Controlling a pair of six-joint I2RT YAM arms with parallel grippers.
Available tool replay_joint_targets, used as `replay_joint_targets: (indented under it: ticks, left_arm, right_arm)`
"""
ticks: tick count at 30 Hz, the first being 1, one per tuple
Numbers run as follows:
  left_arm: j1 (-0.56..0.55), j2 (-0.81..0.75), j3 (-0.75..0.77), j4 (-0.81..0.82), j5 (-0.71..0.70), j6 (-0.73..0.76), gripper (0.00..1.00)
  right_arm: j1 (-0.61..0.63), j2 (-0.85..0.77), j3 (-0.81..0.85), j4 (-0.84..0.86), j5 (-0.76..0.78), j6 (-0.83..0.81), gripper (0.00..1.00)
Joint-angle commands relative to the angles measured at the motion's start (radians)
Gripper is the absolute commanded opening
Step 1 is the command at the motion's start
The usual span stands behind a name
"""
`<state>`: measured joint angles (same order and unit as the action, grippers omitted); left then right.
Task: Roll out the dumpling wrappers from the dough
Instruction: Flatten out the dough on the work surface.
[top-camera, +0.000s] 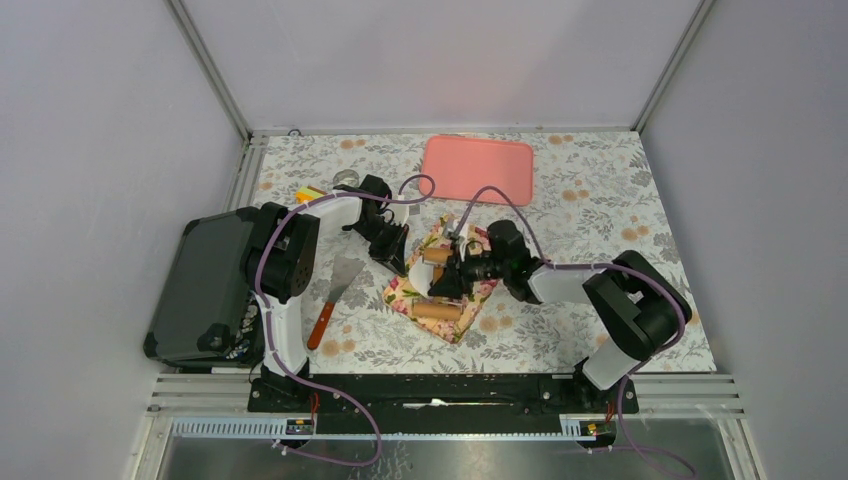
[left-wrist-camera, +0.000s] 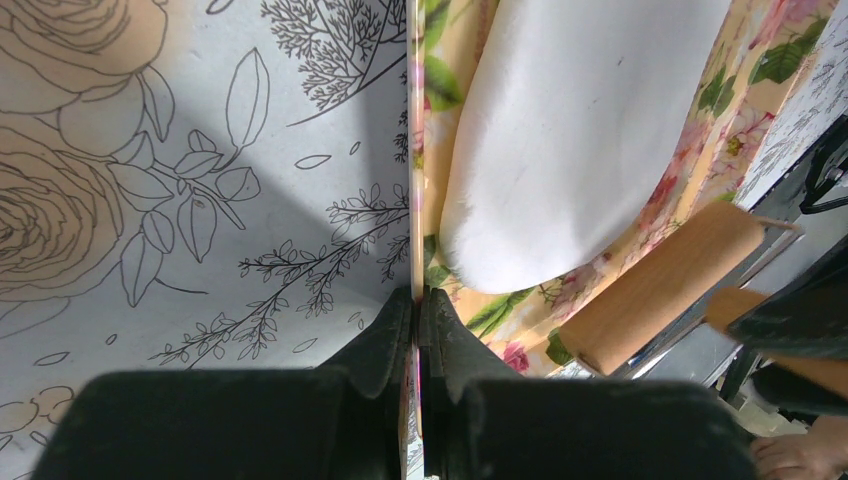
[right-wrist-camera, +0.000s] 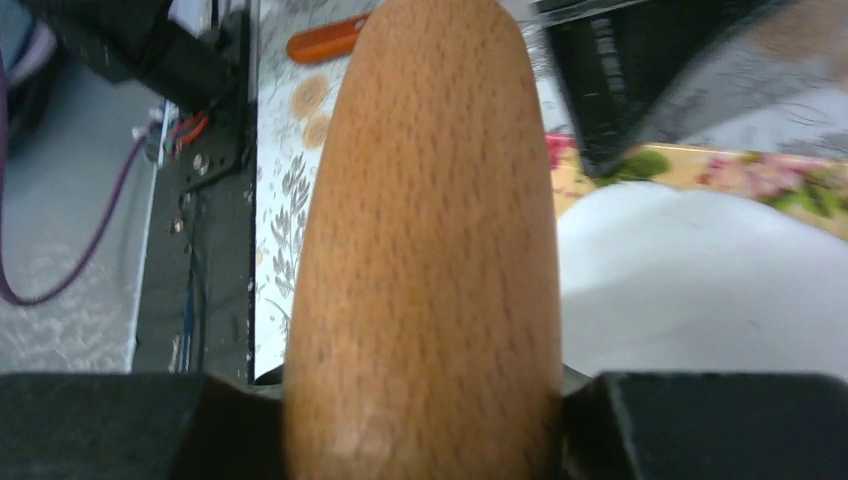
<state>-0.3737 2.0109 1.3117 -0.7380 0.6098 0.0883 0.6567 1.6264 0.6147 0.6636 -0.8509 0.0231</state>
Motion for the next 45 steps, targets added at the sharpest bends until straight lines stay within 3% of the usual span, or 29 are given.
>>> replay_joint_targets:
  ticks: [1,11,20,28,45]
  left_arm:
    - [0.006,0.034,-0.046,0.026,-0.118,0.040,0.00]
    - [0.007,0.035,-0.045,0.023,-0.117,0.040,0.00]
    - [0.007,0.034,-0.045,0.022,-0.115,0.040,0.00]
    - [0.007,0.034,-0.045,0.024,-0.117,0.039,0.00]
    - [0.007,0.031,-0.048,0.026,-0.115,0.041,0.00]
  right_arm:
    - [-0.124,-0.043,0.077,0.175,-0.039,0.229,0.00]
    - [-0.178,0.157,0.141,0.178,0.023,0.049,0.00]
    - [-0.095,0.136,0.025,-0.060,0.050,-0.129,0.00]
    - [-0.066,0.116,0.002,-0.122,0.046,-0.153,0.00]
    - [-0.011,0.083,-0.039,-0.062,-0.014,-0.082,0.00]
